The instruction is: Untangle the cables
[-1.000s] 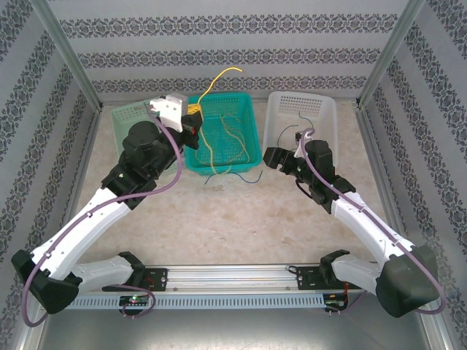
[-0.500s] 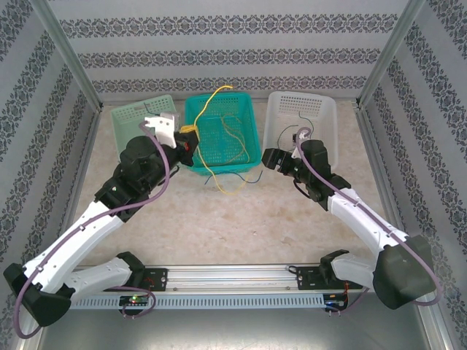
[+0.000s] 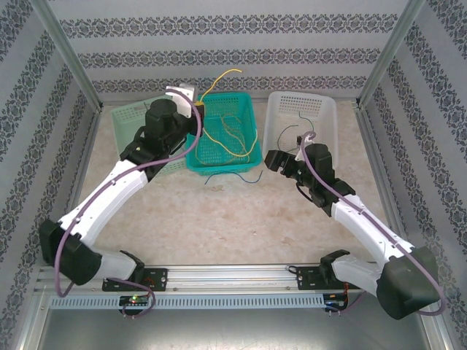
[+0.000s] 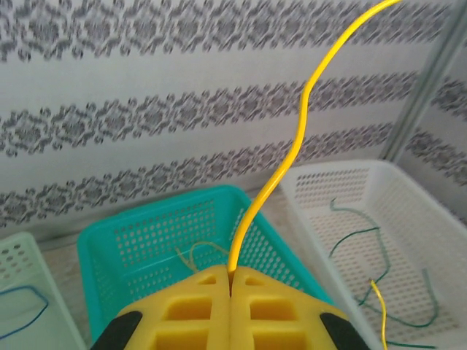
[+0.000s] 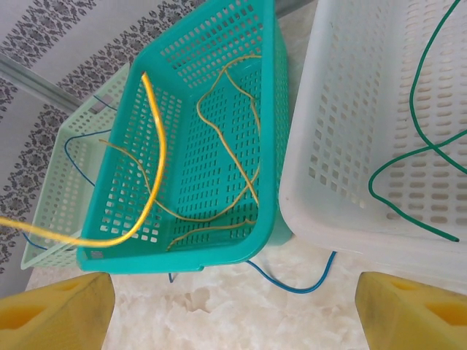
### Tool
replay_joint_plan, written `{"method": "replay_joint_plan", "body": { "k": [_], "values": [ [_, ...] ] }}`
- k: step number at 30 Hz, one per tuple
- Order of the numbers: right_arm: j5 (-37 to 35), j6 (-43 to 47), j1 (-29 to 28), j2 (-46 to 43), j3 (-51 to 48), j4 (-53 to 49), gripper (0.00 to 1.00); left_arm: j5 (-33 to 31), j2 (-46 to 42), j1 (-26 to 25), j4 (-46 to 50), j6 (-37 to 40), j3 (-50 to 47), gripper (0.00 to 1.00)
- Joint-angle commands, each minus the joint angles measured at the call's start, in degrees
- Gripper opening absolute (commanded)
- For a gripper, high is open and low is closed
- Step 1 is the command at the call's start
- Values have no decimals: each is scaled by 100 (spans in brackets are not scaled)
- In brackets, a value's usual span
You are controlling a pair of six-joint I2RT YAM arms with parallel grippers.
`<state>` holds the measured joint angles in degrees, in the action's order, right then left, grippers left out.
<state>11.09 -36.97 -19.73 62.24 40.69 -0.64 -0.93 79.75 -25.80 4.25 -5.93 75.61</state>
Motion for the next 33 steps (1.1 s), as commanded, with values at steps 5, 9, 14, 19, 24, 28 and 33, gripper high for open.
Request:
{"method": "replay_joint_plan", "body": {
  "k": [5,9,14,19,24,28,33],
  "values": [
    [-195,5,12,-256,-127,-74,86,466,1029,578,-210,5,567,2],
    [-13,158,-20,-279,-93,-176,84,720,1725,665,49,54,1078,3],
    [-99,1003,-547,-84,136,-790,79,655,2851,723,1650,-327,2297,44],
    [-730,1886,-1323,173,178,-1181,76,776,2703,730,1781,-893,2171,98],
    [-1365,2507,-1950,630,120,-1199,74,822,2063,730,1557,-1118,1796,100],
    [-2126,2983,-2512,1426,484,-1505,74,787,1636,732,1599,-1178,1610,100],
    [-2894,3190,-2835,2782,1392,-1992,74,675,1032,726,1429,-1374,852,100]
  ]
}}
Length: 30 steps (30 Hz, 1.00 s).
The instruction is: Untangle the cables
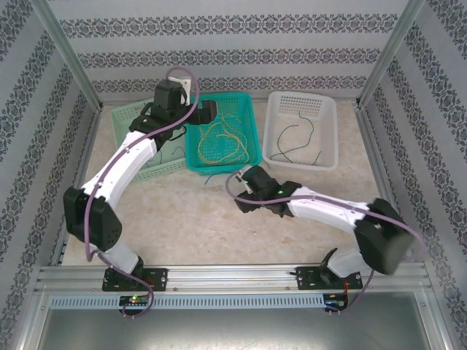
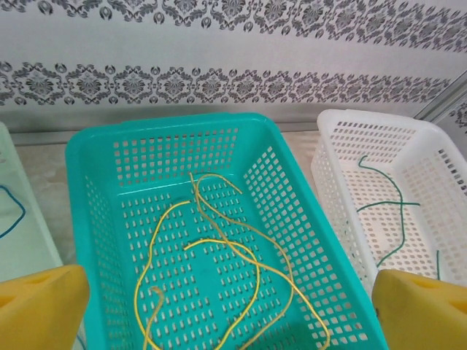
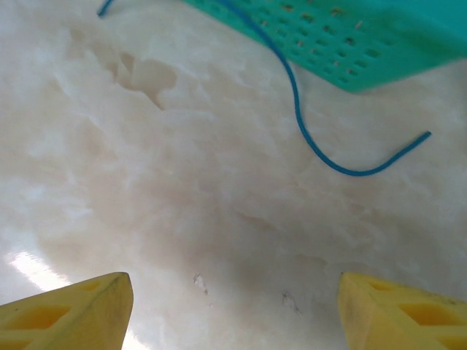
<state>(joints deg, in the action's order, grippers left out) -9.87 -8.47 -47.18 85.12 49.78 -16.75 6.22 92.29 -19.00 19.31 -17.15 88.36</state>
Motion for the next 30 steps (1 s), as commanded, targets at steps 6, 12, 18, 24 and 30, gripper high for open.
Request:
{"method": "replay_joint_plan", "body": {
  "k": [6,12,18,24,30],
  "values": [
    [-1041,297,-72,1580,1253,-540,77,-169,-1123,64,-478,-512,-1768,100],
    [-986,-127,19,2395,1853,-814,76,-334,-1755,125,-485,-682,-2534,100],
    [-381,-528,326,2495,1836,-566,76,-349,-1995,139,-355,-732,-2815,100],
    [-298,-551,487,2448,1889,-441,76,-497,-2539,128,-145,-1191,-3636,100],
    [21,-419,543,2430,2194,-370,77,-250,-3293,75,4,-1539,-4879,97]
  ]
}}
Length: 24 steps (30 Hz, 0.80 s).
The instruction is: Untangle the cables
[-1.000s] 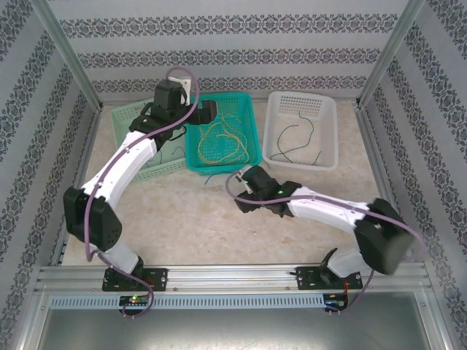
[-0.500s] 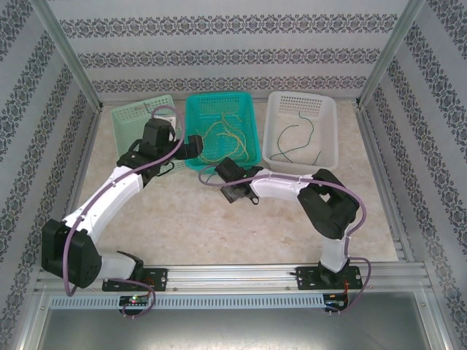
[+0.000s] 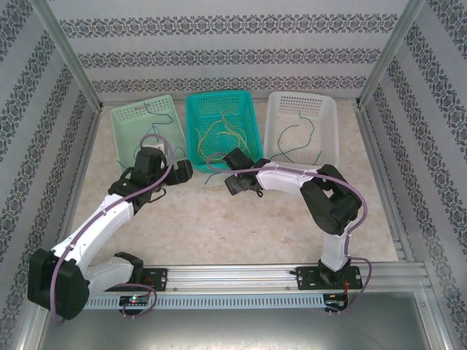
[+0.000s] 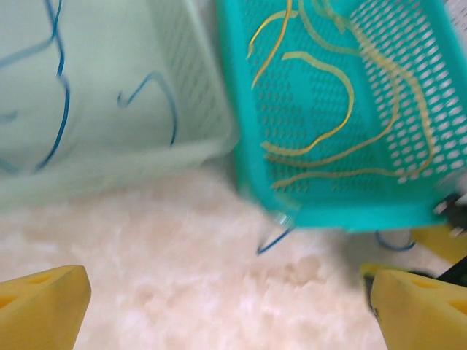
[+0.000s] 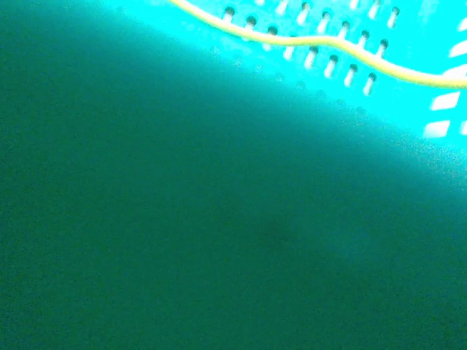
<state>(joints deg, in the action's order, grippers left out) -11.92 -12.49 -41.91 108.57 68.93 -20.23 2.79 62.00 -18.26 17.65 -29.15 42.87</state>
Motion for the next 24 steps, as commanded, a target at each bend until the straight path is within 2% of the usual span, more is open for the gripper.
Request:
{"method": "replay_joint_plan", "body": {
  "k": [1,4,8,12,17,20,24],
  "values": [
    [261,-8,19,85,325,-38,77,198,-344,-26,125,-365,-493,96],
    [421,-59,25,44,385,-43,78,361,-443,-214,-100,-422,-930,93],
    [679,-228,61,-42,343,-51,78,579,-35,-457,-666,-265,-1148,90],
    [1007,-418,87,-175,280,-24,78,362,805,-829,-1057,372,-828,90],
    [1523,-737,104,-360,294,-41,78,220,2084,-1029,-1123,1092,-21,88],
    [1649,-959,109,-478,260,-104,78,-6,2535,-1079,-1495,1228,166,88],
    [1841,-1321,125,-812,12,-9,78,24,3069,-1093,-1895,1305,366,88]
  ]
}}
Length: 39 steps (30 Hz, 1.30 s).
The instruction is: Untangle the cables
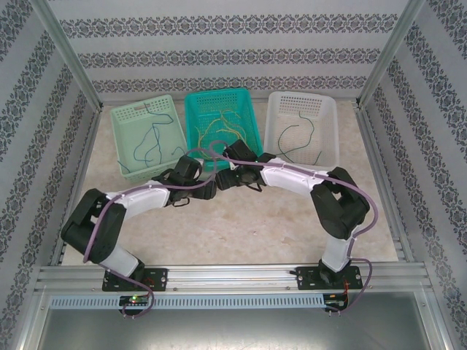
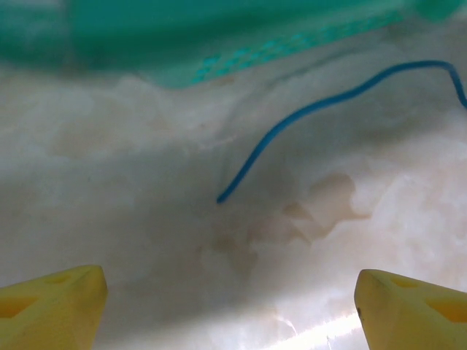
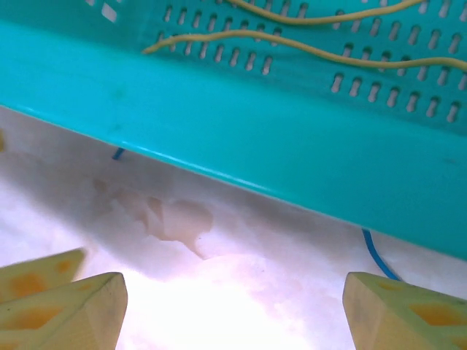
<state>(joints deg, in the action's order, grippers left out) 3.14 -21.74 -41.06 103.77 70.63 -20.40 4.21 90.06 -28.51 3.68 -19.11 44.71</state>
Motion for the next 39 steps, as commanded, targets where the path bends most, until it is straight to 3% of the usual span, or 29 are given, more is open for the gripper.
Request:
{"method": "replay_joint_plan", "body": {
  "k": [1,9,13,24,28,31,39],
  "values": [
    [415,-492,45,-438,-238,71,78,-122,398,-89,-545,306,240,87],
    [582,-753,24,-863,-515,177,78,-430,839,-140,-1435,148,87,84],
    [565,-779,23,-919,-563,173,78,-410,1066,-180,-1696,156,148,77],
    [479,-813,58,-1060,-760,179,78,-498,956,-264,-1644,53,-104,19],
    [451,-805,81,-1078,-804,195,78,-484,551,-345,-1424,161,-298,6],
    [403,-787,85,-1095,-839,197,78,-413,209,-420,-1098,310,-377,1],
    [574,-898,118,-1245,-927,245,78,36,-1008,-659,169,602,-658,0]
  ]
}}
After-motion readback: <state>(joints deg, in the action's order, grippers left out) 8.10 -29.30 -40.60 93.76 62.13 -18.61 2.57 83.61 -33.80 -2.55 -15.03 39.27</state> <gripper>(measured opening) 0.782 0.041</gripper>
